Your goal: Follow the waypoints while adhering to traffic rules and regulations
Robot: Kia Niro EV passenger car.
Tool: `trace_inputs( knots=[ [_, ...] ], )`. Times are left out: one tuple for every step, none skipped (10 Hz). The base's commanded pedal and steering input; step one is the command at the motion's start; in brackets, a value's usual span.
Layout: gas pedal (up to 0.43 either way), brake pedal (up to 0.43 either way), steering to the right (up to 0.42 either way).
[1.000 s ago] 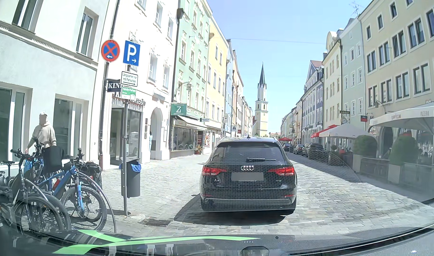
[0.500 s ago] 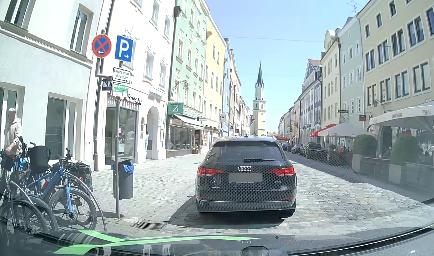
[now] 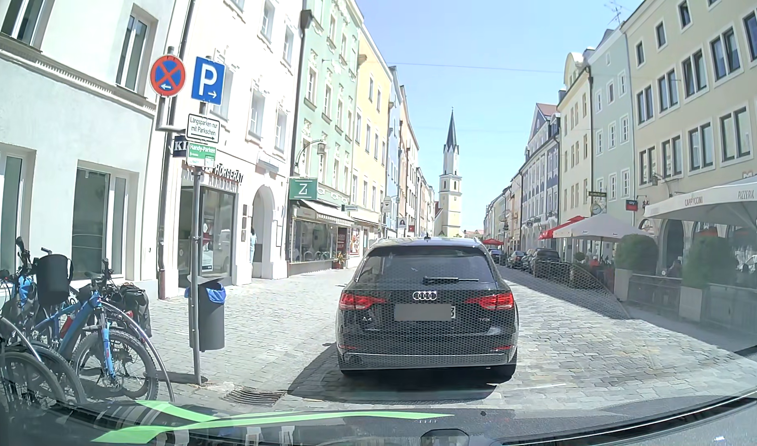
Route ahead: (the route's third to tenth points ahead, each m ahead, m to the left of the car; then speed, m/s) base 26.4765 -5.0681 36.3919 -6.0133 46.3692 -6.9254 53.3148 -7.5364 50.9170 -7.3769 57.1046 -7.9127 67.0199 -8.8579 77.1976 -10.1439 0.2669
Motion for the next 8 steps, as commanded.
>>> trace_inputs(
  knots=[
    [0.0,0.134,0.127],
    [0.0,0.134,0.127],
    [0.0,0.146,0.127],
    [0.0,0.146,0.127],
    [0.0,0.152,0.125],
    [0.0,0.165,0.116],
    [0.0,0.165,0.112],
    [0.0,0.165,0.111]
  ],
)
